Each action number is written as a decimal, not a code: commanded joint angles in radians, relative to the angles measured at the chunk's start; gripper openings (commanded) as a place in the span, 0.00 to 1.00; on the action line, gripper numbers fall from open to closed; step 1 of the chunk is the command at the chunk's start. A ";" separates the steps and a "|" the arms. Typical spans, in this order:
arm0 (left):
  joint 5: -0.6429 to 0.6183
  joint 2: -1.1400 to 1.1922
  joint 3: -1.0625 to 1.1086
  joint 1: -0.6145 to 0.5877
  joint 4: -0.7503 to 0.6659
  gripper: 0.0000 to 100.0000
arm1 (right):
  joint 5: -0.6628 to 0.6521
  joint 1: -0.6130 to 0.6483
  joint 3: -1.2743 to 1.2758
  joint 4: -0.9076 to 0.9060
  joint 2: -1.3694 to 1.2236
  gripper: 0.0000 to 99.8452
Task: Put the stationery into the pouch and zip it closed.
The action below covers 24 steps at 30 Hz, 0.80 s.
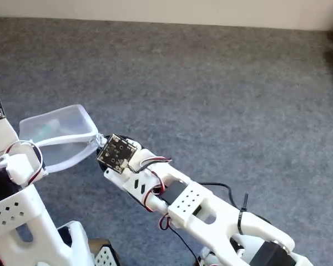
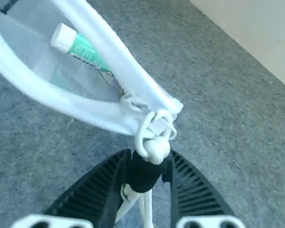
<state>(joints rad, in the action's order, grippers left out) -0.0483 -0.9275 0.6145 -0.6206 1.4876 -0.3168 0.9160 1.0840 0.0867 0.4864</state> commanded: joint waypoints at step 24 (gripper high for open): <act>0.005 0.002 -0.007 0.033 -0.026 0.01 | -0.092 -0.019 0.188 -0.001 0.320 0.01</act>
<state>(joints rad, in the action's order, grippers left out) -0.0483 -0.9229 0.6145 -0.6206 1.4876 -0.3936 0.9099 1.2620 0.0867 0.7258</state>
